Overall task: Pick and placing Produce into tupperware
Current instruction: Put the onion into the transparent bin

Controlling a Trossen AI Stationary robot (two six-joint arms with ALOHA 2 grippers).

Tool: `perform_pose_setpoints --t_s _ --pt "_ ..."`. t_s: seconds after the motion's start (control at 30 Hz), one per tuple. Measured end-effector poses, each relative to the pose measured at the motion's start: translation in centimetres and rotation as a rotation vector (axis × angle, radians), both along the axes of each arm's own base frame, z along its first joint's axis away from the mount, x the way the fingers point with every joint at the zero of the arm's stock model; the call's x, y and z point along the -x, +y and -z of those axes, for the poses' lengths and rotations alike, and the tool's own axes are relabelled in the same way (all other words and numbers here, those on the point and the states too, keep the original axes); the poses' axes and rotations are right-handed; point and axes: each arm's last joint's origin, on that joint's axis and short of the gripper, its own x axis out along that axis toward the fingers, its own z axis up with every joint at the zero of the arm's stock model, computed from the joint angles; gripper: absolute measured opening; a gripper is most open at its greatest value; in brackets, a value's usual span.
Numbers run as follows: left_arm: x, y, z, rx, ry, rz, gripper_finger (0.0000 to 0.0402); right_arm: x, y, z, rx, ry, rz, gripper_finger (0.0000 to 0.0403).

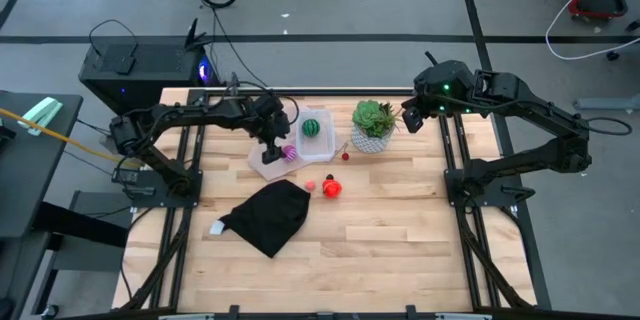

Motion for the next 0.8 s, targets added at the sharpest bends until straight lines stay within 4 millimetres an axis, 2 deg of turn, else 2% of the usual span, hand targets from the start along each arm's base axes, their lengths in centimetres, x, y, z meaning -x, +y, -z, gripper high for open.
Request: perform_pose_setpoints --t_s 0.37,0.8 --pt "-0.1 -0.4 0.0 -0.016 0.004 0.041 0.0397 0.0 0.0 0.0 0.0 0.0 0.0 0.0016" --pt "-1.3 -1.1 2.9 -0.035 0.132 0.021 0.0394 0.0 0.0 0.0 0.0 0.0 -0.001 0.0016"
